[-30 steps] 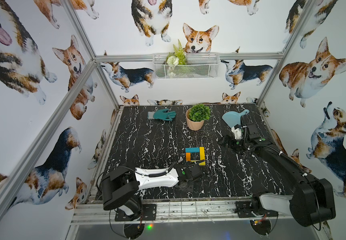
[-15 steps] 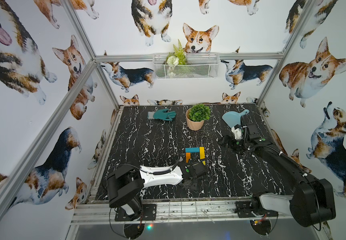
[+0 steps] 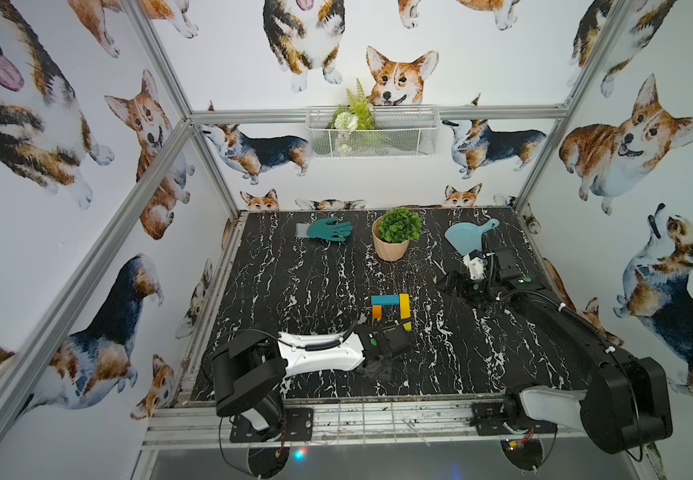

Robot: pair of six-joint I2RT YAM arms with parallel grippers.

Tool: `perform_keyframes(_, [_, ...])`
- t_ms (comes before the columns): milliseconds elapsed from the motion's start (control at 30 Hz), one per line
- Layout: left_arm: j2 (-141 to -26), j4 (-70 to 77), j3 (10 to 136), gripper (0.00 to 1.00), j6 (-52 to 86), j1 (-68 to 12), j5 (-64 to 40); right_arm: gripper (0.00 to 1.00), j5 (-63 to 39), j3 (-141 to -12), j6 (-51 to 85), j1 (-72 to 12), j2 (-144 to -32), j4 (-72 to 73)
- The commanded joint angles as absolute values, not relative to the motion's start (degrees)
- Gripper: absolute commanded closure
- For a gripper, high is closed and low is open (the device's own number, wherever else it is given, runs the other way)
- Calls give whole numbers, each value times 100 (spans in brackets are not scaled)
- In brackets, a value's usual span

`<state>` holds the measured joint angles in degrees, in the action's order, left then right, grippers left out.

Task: Assemble the letter p with building blocks
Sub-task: Assemble the building block at the center of the board.

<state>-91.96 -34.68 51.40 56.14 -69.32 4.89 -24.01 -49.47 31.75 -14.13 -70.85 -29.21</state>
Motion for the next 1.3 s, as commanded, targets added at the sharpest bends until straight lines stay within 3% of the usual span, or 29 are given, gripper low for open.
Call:
perform_keyframes(0, [-9211, -3612, 5171, 69, 5670, -6900, 598, 0, -2398, -4946, 3190, -1405, -7063, -2953])
perform_keyframes(1000, [-9396, -3524, 5217, 70, 5643, -6767, 642, 1, -2408, -4974, 3182, -1407, -7054, -2988])
perform_keyframes(1267, [-9399, -3498, 5215, 65, 5627, -6768, 624, 0, -2417, -4975, 3181, -1406, -7055, -2988])
